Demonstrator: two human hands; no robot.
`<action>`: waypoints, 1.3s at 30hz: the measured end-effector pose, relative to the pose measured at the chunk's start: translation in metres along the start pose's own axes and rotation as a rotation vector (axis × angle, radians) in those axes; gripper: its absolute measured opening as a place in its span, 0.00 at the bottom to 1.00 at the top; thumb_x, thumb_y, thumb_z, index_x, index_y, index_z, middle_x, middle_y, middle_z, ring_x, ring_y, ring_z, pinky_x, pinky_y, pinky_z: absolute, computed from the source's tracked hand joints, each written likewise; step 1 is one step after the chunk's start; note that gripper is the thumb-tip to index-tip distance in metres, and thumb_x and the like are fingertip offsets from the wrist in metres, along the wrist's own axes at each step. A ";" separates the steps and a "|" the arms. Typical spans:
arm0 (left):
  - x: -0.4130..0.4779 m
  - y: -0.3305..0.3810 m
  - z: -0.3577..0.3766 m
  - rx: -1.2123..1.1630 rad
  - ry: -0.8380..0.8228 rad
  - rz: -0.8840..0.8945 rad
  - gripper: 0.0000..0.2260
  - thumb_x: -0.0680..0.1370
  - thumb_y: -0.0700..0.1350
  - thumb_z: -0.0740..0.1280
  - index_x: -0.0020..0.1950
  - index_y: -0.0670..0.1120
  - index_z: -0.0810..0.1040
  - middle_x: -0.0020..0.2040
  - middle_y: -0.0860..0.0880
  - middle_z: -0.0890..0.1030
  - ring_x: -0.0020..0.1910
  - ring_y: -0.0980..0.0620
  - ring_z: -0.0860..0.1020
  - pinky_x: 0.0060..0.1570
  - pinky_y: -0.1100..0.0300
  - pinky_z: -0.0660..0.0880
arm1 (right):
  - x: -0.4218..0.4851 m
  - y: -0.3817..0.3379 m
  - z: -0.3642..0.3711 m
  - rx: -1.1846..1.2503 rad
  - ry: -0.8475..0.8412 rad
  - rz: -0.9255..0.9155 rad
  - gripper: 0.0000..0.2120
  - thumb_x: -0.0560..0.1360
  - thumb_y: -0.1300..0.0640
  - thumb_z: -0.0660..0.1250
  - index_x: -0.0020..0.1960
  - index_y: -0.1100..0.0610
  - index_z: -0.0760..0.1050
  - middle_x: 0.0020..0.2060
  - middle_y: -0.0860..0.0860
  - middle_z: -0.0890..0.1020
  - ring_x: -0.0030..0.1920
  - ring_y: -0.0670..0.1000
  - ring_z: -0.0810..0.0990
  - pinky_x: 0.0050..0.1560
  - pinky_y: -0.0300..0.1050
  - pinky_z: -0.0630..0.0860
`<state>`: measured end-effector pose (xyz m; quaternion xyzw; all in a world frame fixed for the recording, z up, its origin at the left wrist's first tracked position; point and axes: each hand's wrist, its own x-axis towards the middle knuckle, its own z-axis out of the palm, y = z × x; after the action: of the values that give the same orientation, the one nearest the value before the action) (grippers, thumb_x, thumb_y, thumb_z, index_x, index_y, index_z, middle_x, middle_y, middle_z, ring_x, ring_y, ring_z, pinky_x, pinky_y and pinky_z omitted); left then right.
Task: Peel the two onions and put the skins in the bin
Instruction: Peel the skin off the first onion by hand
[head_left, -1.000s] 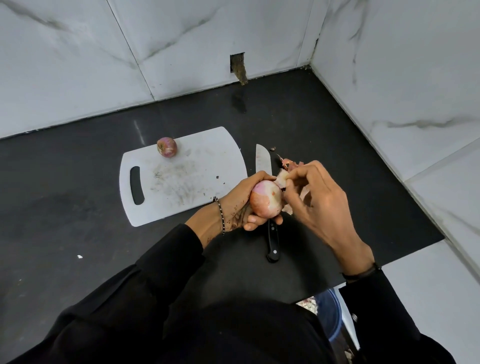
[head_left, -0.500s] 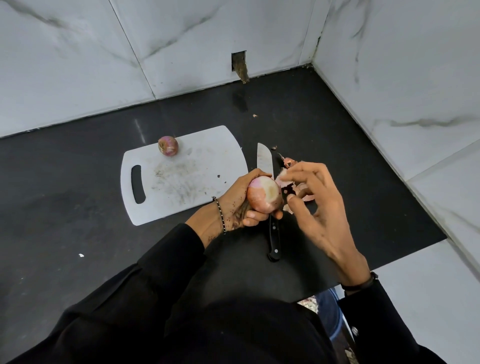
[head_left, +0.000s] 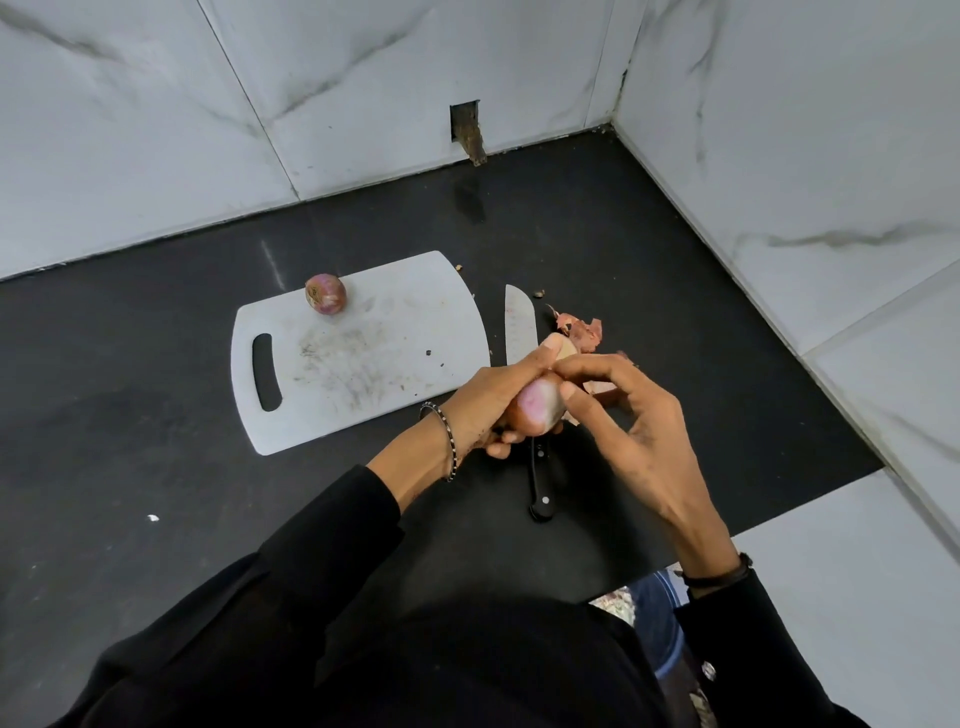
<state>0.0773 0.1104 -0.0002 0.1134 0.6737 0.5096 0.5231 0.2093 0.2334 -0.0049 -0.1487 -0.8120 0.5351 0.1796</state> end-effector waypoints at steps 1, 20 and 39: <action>0.000 -0.002 -0.001 -0.039 -0.029 0.002 0.31 0.76 0.70 0.58 0.53 0.43 0.79 0.42 0.39 0.80 0.26 0.53 0.68 0.23 0.65 0.66 | 0.000 0.001 -0.001 0.019 0.001 0.012 0.08 0.81 0.55 0.69 0.60 0.52 0.82 0.55 0.43 0.83 0.59 0.51 0.82 0.59 0.52 0.79; -0.023 -0.019 -0.016 0.082 0.094 0.464 0.32 0.55 0.68 0.78 0.56 0.60 0.79 0.55 0.59 0.81 0.55 0.57 0.80 0.46 0.62 0.80 | -0.001 -0.007 -0.020 0.275 -0.097 -0.040 0.13 0.75 0.61 0.73 0.59 0.61 0.79 0.54 0.52 0.82 0.57 0.56 0.82 0.57 0.51 0.80; -0.031 -0.009 -0.022 0.062 -0.093 0.536 0.29 0.60 0.66 0.77 0.57 0.56 0.81 0.55 0.54 0.82 0.59 0.46 0.79 0.53 0.54 0.78 | 0.008 -0.030 -0.017 0.112 -0.269 -0.190 0.24 0.64 0.46 0.82 0.52 0.56 0.77 0.53 0.48 0.77 0.54 0.55 0.81 0.44 0.53 0.84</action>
<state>0.0763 0.0719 0.0092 0.3269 0.6100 0.6033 0.3964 0.2084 0.2389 0.0304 0.0118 -0.8080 0.5752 0.1271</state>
